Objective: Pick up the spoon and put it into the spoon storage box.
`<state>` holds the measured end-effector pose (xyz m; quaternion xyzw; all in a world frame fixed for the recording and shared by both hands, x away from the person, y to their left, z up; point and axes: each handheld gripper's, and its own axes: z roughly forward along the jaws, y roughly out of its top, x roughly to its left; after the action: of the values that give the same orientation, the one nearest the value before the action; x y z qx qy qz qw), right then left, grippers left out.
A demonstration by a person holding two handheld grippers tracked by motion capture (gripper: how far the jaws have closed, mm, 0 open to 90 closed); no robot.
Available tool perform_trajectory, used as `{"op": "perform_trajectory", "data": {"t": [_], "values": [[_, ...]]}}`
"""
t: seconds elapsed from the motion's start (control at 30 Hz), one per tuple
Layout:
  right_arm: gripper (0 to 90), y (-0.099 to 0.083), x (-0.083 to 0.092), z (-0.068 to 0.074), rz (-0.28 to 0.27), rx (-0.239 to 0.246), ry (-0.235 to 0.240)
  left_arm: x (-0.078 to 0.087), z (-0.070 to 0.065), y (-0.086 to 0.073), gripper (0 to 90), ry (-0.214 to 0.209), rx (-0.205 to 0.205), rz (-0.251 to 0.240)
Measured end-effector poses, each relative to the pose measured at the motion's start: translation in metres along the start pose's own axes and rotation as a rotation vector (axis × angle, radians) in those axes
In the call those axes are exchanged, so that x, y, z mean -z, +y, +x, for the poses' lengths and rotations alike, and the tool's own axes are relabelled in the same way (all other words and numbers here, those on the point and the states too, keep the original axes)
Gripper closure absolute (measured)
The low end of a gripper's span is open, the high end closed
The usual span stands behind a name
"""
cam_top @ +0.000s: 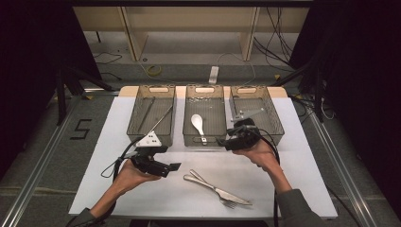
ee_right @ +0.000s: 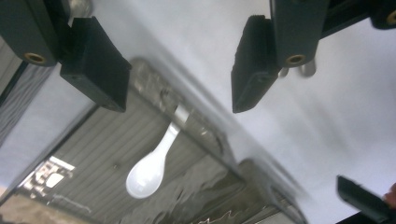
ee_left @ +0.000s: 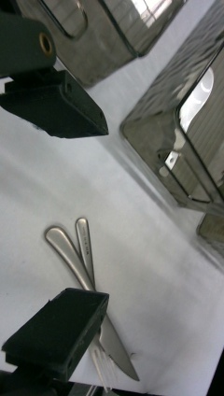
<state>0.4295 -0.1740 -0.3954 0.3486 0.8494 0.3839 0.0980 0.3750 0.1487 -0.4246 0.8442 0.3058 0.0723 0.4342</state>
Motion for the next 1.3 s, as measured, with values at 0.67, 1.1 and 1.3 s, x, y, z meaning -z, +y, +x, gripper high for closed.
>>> {"op": "perform_trajectory", "data": {"t": [0.67,1.1,1.3], "values": [[34.0,-0.067,0.032,0.003,-0.091,-0.057,-0.061,-0.038,-0.026,0.020,16.4,-0.068,-0.140,0.158],[31.9,-0.079,0.036,0.012,-0.113,-0.053,-0.050,-0.053,-0.036,0.026,17.6,-0.091,-0.198,0.226],[30.8,-0.084,0.038,0.014,-0.112,-0.057,-0.054,-0.062,-0.039,0.028,17.8,-0.084,-0.219,0.263]]}}
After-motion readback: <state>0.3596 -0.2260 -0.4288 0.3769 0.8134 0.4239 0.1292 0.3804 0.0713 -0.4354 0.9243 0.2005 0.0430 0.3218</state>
